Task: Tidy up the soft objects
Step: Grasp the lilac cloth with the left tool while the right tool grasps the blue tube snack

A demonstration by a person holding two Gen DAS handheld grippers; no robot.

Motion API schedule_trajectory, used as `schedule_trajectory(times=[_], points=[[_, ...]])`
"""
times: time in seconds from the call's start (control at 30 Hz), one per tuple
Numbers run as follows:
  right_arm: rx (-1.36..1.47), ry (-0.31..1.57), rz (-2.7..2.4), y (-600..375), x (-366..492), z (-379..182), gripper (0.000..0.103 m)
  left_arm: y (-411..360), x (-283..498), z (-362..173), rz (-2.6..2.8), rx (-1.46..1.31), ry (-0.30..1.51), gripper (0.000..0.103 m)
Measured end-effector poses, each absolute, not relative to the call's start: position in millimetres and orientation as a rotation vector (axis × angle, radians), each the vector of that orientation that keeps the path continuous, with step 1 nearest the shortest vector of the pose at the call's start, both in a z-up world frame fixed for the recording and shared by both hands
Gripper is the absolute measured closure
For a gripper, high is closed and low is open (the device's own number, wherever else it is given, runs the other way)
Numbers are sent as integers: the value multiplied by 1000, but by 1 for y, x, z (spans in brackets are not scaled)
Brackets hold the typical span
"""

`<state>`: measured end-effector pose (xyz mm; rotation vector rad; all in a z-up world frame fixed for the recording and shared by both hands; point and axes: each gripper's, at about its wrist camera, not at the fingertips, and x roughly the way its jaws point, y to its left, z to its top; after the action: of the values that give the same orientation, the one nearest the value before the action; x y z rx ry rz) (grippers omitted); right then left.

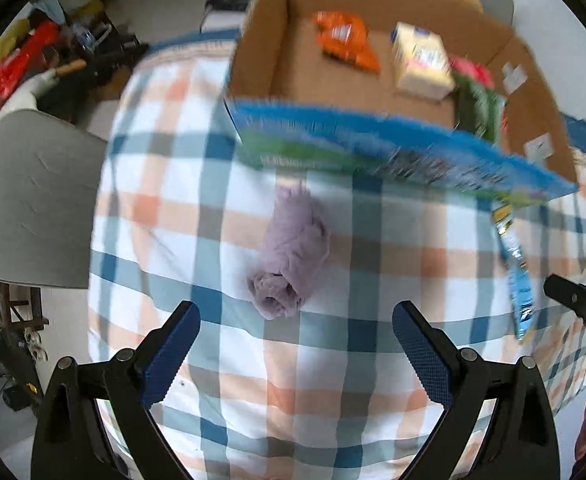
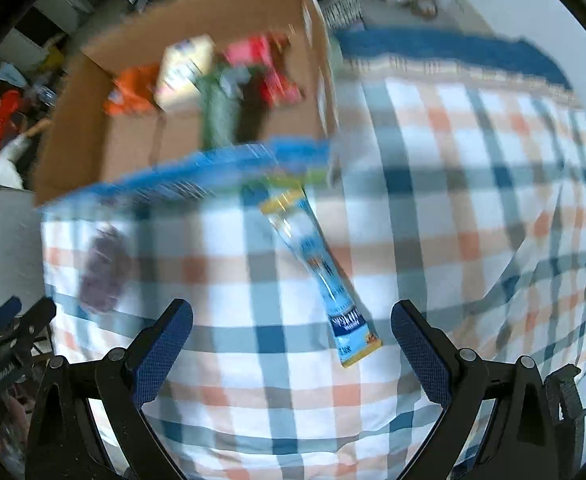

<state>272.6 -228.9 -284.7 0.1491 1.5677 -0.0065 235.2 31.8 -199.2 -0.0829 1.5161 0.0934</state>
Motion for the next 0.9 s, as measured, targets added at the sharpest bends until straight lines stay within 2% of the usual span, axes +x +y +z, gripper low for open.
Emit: schedule_trajectory(times=[0.2,0.27,0.4,0.43,0.5,0.53,0.57,0.63,0.9], points=[[196,1662,-63,-240,287,-354,3,26,255,-237,86,-4,1568,4],[221,1690,-81,-242,290,-372,9,23,263,-249,76,26,1589,4],[241,1747,-102,-244,291,-398,40,21,273,-271,65,39,1637,4],[235,1747,-112,-244,290,-401,49,21,273,-276,67,41,1648,8],[218,1743,-123,-243,288,-401,61,21,272,-282,49,18,1669,32],[212,1750,-121,-243,286,-402,69,22,271,-286,44,2,1687,50],[213,1759,-115,-241,285,-402,73,22,270,-288,42,-12,1701,58],[207,1778,-102,-238,281,-402,80,21,265,-289,29,-45,1706,61],[206,1818,-42,-216,258,-398,85,15,240,-282,17,-142,1709,71]])
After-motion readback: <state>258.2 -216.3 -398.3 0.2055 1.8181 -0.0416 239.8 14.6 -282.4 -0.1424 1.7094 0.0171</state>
